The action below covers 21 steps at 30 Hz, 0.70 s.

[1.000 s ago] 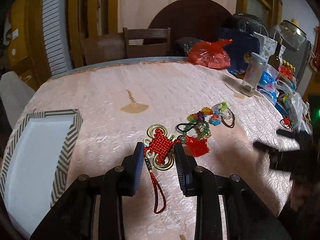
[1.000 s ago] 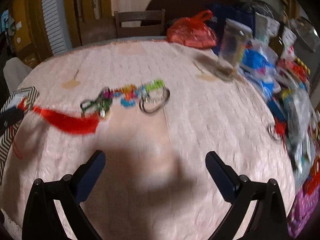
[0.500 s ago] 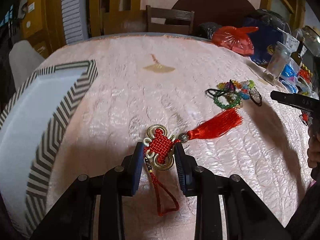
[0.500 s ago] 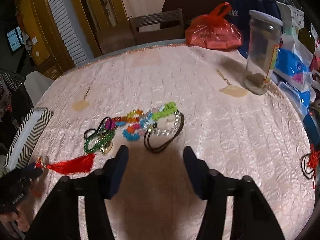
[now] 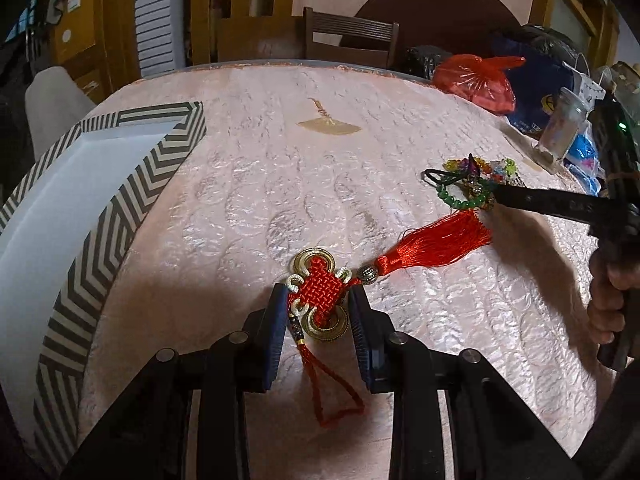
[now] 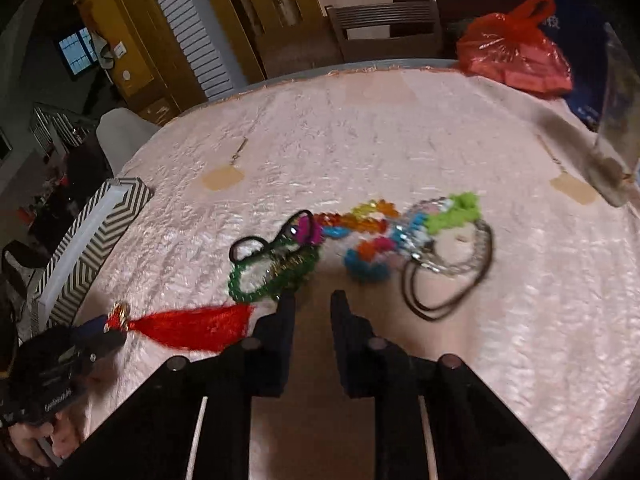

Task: Organize jewelry
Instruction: 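Lift the red knot ornament with the left tool while the right tool grasps the green bracelet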

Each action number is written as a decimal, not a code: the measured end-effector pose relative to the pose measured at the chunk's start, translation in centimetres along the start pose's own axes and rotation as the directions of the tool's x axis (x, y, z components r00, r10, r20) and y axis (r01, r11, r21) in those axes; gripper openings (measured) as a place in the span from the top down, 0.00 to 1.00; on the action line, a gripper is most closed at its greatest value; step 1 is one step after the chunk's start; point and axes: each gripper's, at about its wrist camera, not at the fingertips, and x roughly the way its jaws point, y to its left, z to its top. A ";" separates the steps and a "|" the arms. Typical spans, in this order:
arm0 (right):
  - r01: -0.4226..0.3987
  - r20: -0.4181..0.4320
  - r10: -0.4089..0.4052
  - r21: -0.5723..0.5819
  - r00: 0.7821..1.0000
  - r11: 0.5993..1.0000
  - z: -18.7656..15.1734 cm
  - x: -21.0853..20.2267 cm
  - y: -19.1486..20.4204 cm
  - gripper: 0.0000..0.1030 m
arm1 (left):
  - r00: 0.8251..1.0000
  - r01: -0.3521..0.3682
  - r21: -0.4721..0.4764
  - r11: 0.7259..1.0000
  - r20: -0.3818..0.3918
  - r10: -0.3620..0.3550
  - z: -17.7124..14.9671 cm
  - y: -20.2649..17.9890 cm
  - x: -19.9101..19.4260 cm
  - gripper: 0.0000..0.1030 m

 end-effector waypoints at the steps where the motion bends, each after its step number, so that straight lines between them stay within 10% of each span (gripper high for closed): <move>1: -0.002 0.001 0.002 0.011 1.000 1.000 0.2 0.4 0.0 0.82 | 1.000 0.001 -0.003 1.000 0.001 -0.001 0.0 0.0 0.0 0.67; 15: -0.086 0.014 0.085 0.107 0.996 0.991 1.5 2.7 0.1 0.84 | 1.000 0.006 -0.023 1.000 0.008 -0.006 0.1 0.2 0.1 0.66; 21: -0.094 0.185 0.079 0.069 0.980 0.993 1.6 -1.9 1.3 0.93 | 1.000 -0.001 -0.022 1.000 0.008 0.001 0.1 0.1 0.1 0.66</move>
